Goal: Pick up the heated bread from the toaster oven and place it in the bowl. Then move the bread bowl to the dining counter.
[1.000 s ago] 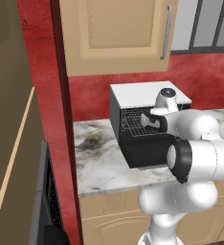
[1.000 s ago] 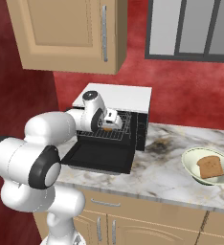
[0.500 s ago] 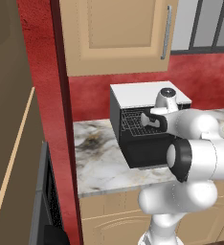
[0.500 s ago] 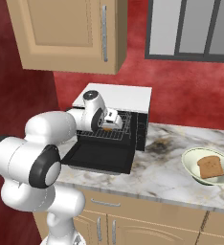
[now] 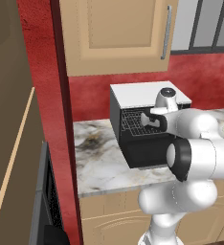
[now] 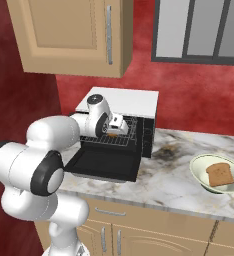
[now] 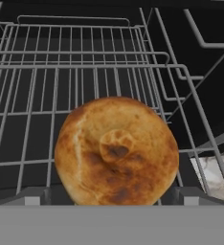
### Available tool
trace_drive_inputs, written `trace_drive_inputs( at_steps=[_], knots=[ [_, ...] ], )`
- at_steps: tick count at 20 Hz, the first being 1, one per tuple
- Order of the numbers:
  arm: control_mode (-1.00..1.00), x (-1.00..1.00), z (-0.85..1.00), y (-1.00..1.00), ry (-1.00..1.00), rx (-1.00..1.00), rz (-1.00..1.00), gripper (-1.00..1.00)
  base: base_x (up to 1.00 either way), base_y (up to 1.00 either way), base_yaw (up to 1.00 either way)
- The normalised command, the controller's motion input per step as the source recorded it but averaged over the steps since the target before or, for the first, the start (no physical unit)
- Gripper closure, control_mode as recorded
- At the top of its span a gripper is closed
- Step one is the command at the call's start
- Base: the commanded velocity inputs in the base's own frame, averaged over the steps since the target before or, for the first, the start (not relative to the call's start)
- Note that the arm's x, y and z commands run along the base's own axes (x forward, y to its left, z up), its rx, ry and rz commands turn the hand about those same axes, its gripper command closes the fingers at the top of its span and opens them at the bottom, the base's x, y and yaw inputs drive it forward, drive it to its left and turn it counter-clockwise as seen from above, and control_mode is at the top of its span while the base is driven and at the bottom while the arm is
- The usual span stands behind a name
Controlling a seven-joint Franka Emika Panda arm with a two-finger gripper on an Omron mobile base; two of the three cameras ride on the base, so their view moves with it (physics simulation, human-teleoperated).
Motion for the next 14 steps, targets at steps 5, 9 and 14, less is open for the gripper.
trace_drive_inputs(
  at_steps=[5,9,14],
  knots=[
    [-1.00,0.02,-0.11,0.00,0.00,0.00,0.00,-1.00,0.00,0.00,0.00],
    [-1.00,0.08,-0.11,0.00,0.00,0.00,0.00,-1.00,0.00,0.00,0.00],
    [-1.00,0.08,-0.09,0.00,0.00,0.00,0.00,1.00,0.00,0.00,0.00]
  ],
)
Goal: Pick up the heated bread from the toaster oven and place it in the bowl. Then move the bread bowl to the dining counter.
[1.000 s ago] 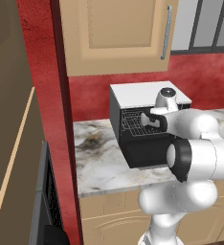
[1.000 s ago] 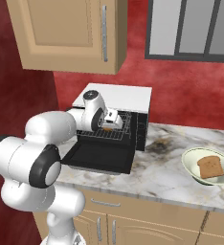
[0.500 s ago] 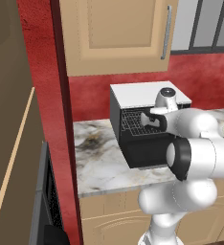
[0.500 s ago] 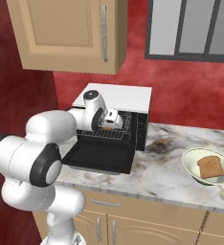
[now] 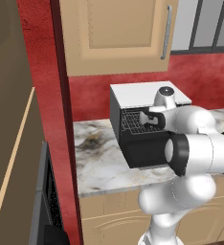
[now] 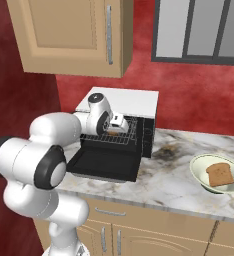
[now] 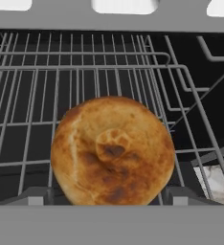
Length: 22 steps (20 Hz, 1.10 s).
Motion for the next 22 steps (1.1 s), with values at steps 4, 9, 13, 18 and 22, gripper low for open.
trace_drive_inputs(
  at_steps=[4,9,13,18,22],
  knots=[
    [-1.00,0.03,-0.02,0.00,0.00,0.00,0.00,1.00,0.00,0.00,0.00],
    [-1.00,0.00,0.00,0.00,0.00,0.00,0.00,1.00,0.00,0.00,0.00],
    [-1.00,-0.11,0.00,0.00,0.00,0.00,0.00,1.00,0.00,0.00,0.00],
    [-1.00,-0.21,0.00,-0.02,0.00,0.00,0.00,1.00,0.00,0.00,0.00],
    [-1.00,-0.20,0.00,-0.06,0.00,0.00,0.00,1.00,0.00,0.00,0.00]
  ],
)
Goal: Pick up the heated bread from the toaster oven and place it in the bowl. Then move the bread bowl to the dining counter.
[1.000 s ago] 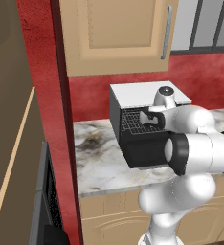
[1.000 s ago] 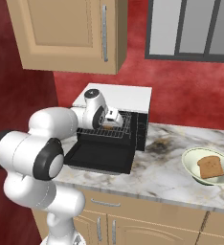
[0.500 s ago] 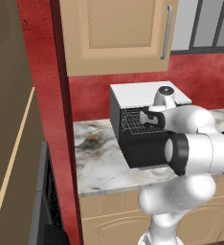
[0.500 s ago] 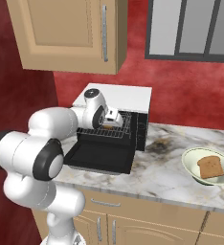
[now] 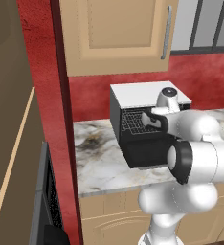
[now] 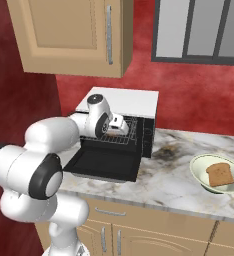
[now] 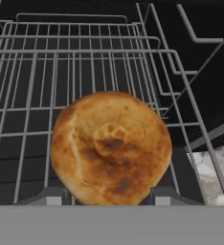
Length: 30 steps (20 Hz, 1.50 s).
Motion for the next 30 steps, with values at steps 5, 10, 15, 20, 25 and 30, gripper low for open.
trace_drive_inputs(
  at_steps=[5,10,15,20,25,30],
  knots=[
    [-1.00,-0.19,0.00,-0.04,0.00,0.00,0.00,1.00,0.00,0.00,0.00],
    [-1.00,-0.34,0.11,-0.15,-0.02,0.00,0.00,1.00,0.00,0.00,0.00],
    [-1.00,-0.20,0.29,-0.24,0.00,0.00,-0.06,1.00,0.00,0.00,0.00],
    [-1.00,-0.24,0.22,-0.63,-0.03,0.03,-0.08,1.00,0.00,0.00,0.00],
    [-1.00,-0.45,0.14,-0.97,-0.03,0.07,-0.15,1.00,0.00,0.00,0.00],
    [-1.00,-0.63,0.02,-1.00,0.00,0.05,-0.20,1.00,0.00,0.00,0.00]
  ],
)
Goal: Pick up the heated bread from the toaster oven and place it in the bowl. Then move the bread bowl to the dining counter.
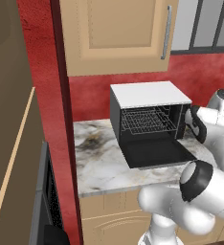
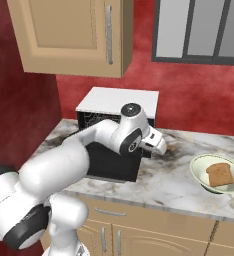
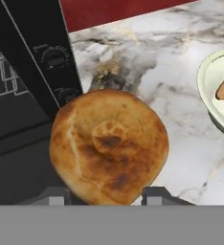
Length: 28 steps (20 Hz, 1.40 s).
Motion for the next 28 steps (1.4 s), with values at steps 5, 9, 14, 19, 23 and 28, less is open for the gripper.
trace_drive_inputs(
  at_steps=[5,9,14,19,23,28],
  knots=[
    [-1.00,-0.14,0.00,-1.00,0.03,0.00,-0.28,1.00,0.00,0.00,0.00],
    [-1.00,0.17,-0.02,-0.98,0.11,0.00,-0.31,1.00,0.00,0.00,0.00],
    [-1.00,0.32,-0.06,-0.91,0.12,0.00,-0.29,1.00,0.00,0.00,0.00],
    [-1.00,0.06,0.00,-0.68,0.01,0.03,-0.08,1.00,0.00,0.00,0.00],
    [-1.00,0.00,0.00,-0.13,0.00,0.03,0.00,1.00,0.00,0.00,0.00],
    [-1.00,0.00,0.00,-0.15,0.00,0.02,0.00,1.00,0.00,0.00,0.00]
  ],
)
